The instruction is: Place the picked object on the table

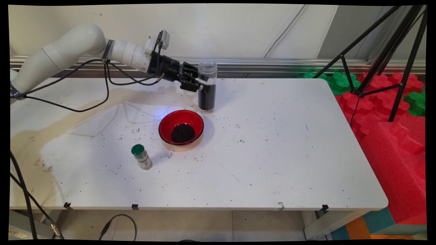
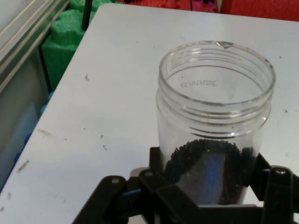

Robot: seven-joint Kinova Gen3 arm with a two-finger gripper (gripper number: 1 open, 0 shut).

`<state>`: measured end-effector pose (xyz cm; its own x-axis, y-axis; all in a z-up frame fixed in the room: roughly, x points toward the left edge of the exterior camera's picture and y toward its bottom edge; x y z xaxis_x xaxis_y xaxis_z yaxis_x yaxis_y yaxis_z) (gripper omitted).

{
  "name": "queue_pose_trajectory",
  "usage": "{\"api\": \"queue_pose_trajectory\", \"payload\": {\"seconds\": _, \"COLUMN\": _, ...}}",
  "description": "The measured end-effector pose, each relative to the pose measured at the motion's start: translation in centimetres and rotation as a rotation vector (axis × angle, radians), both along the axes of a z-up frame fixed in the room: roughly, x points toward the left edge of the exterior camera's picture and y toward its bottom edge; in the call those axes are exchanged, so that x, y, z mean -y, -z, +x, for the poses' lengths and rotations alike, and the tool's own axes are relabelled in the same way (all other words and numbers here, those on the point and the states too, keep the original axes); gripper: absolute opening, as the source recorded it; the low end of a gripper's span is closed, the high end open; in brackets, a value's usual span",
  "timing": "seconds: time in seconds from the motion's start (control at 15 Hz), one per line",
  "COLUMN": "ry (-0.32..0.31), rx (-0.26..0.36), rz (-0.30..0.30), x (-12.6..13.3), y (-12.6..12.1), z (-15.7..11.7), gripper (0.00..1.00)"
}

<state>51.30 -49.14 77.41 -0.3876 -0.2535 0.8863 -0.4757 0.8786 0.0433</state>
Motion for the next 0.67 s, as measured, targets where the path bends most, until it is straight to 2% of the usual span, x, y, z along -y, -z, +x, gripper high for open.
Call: {"api": "queue_pose_trajectory", "payload": {"seconds": 0.67, "ry": 0.013, "rx": 0.03, "rz": -0.005, "x": 0.04, "y": 1.04, "z": -0.14, "gripper": 0.0}}
